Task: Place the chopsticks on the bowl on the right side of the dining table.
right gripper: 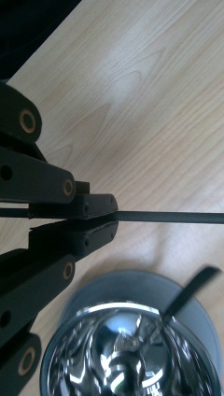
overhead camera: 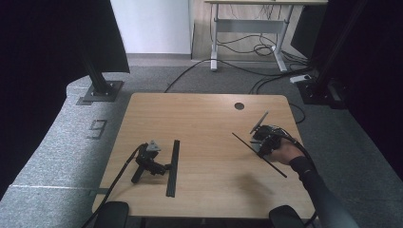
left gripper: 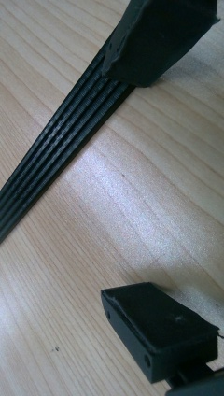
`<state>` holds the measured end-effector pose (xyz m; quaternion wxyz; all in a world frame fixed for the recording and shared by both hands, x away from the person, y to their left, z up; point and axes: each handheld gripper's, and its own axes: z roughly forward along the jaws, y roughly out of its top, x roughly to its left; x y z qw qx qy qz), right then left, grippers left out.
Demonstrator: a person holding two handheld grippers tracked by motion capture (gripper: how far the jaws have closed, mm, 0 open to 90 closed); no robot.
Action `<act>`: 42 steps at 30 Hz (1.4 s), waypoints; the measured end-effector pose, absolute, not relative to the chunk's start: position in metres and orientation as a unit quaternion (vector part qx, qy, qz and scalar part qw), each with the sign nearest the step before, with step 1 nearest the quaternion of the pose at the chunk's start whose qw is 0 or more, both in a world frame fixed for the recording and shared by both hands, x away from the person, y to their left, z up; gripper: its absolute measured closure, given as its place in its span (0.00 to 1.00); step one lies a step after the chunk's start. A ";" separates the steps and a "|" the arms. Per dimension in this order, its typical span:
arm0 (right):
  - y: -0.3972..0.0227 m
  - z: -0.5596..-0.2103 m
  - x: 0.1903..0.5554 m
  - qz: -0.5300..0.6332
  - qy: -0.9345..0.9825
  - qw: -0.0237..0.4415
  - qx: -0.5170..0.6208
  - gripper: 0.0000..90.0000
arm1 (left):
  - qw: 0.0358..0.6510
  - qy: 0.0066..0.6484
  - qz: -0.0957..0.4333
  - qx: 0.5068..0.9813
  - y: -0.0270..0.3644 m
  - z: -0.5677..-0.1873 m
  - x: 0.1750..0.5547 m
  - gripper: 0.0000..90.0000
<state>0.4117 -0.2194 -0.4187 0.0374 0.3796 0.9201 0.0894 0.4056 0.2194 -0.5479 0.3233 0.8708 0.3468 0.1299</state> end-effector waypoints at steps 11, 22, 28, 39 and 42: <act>-0.236 -0.406 0.432 0.078 0.909 0.071 0.403 0.95 | 0.323 0.347 0.130 0.871 0.219 -0.548 0.406 0.00; -0.249 -0.429 0.452 0.065 0.901 0.077 0.423 0.95 | 0.323 0.348 0.129 0.871 0.219 -0.548 0.405 0.00; -0.254 -0.440 0.460 0.062 0.898 0.079 0.428 0.95 | 0.323 0.348 0.129 0.871 0.219 -0.548 0.405 0.00; -0.260 -0.458 0.469 0.052 0.895 0.075 0.436 0.95 | 0.323 0.348 0.129 0.871 0.219 -0.548 0.405 0.00; -0.262 -0.460 0.469 0.051 0.895 0.074 0.437 0.95 | 0.323 0.348 0.129 0.871 0.219 -0.548 0.405 0.00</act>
